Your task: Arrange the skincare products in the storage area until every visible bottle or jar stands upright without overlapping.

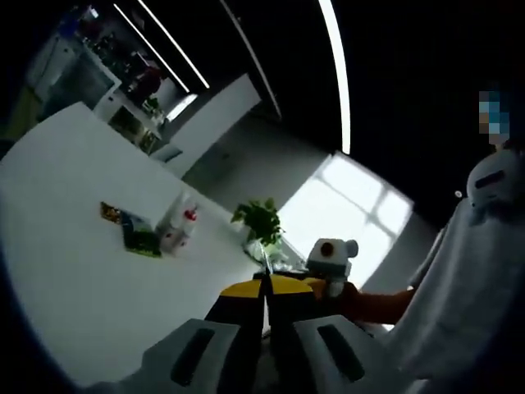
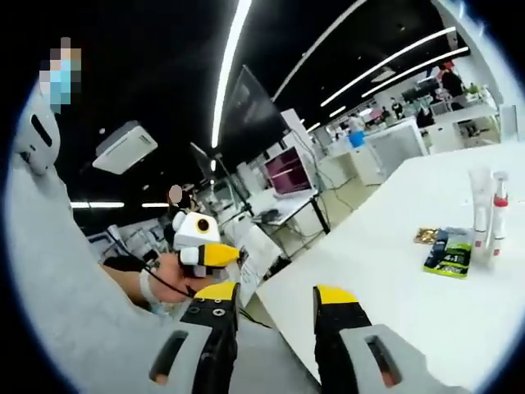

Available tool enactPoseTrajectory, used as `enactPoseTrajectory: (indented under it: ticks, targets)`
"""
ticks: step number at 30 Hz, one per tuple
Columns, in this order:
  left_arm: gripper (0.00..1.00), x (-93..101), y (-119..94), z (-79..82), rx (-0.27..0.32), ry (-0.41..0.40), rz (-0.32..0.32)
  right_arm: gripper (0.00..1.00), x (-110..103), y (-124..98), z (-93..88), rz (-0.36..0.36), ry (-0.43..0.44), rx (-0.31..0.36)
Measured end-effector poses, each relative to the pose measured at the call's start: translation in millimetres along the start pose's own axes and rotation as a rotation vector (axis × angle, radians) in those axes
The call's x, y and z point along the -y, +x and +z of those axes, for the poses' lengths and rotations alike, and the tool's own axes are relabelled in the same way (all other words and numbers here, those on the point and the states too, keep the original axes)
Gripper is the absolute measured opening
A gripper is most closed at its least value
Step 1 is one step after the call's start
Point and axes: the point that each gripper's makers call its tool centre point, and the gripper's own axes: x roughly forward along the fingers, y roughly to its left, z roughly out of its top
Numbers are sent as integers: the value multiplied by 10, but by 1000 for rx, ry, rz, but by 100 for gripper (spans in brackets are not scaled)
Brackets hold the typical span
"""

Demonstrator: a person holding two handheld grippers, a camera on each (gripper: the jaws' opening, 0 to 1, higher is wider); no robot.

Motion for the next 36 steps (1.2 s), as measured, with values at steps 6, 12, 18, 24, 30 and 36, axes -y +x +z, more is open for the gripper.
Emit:
enactPoseTrajectory:
  ticks: [6,12,18,24,30,36]
  targets:
    - [0,-17,22,-49,-23,-3,14,56,122,-73,-99,-118,-149,-47]
    - [0,-33,24,-61,-26,-12,20,56,217,-160,-225,-200,-227,-111]
    - [0,-75,31,-78,-36,-20,39,56,306,-251,-339,-288,-292,-162]
    - [0,-122,37,-93,-44,-37,54,55,379,-231,-595,-313,-360,-230]
    - [0,-191,44,-106,-56,-58,83,49,493,-273,-515,-378,-412,-189]
    - [0,-269,57,-143,-74,-75,115,44,454,-281,-584,-363,-424,-221]
